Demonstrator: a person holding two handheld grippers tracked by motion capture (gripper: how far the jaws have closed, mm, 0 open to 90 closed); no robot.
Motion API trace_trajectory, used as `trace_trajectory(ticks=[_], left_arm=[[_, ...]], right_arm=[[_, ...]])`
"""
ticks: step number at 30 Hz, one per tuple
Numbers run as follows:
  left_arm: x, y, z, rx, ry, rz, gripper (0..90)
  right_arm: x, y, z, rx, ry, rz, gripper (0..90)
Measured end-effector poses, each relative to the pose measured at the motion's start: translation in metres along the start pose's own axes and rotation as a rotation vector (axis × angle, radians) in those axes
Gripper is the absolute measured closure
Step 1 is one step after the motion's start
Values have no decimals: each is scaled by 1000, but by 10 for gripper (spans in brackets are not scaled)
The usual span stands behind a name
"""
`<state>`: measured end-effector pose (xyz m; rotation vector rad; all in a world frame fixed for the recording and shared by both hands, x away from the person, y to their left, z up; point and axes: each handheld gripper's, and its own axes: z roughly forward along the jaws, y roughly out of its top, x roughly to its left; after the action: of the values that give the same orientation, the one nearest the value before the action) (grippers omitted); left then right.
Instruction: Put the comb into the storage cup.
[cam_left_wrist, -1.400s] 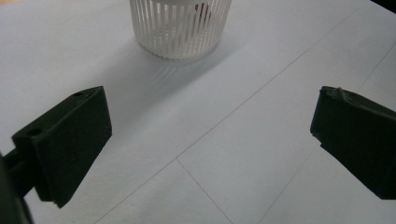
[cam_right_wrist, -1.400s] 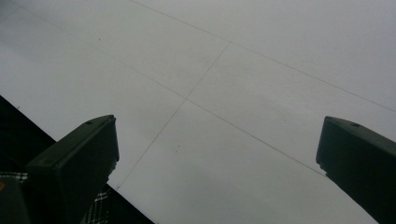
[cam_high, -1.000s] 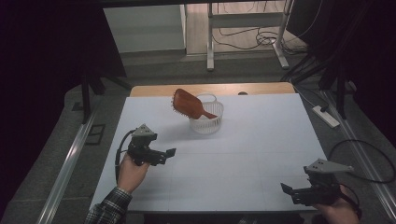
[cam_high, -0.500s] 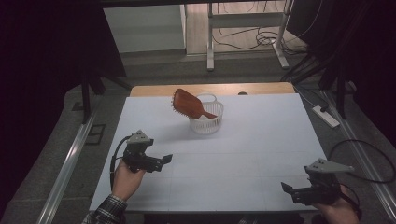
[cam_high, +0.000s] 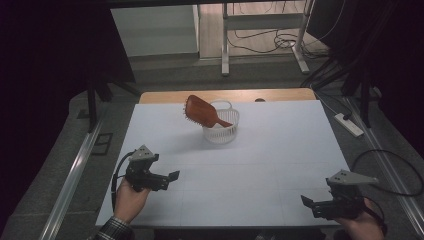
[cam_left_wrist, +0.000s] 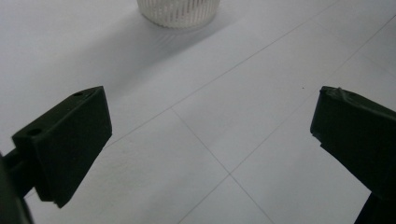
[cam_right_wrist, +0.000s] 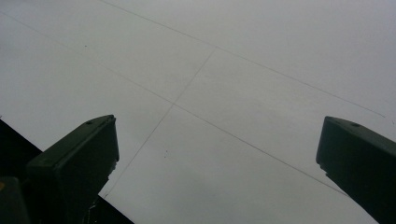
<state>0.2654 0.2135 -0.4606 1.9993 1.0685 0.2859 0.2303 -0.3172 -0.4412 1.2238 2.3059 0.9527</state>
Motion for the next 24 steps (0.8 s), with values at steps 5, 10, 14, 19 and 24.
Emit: trace_trajectory(ticks=[5,10,14,19,24], left_arm=[[-1,-6,-6,0,11,0,0],[-2,-13,-12,-1,20,-12,0],[-3,-17,-17,-1,26,-15,0],[-5,-22,-21,2,32,-16,0],[-6,-28,-25,5,36,-21,0]], right_arm=[[0,0,0,4,2,-3,0],[1,0,1,8,2,-4,0],[1,0,1,12,3,-8,0],[1,0,1,14,4,-11,0],[1,0,1,16,4,-11,0]])
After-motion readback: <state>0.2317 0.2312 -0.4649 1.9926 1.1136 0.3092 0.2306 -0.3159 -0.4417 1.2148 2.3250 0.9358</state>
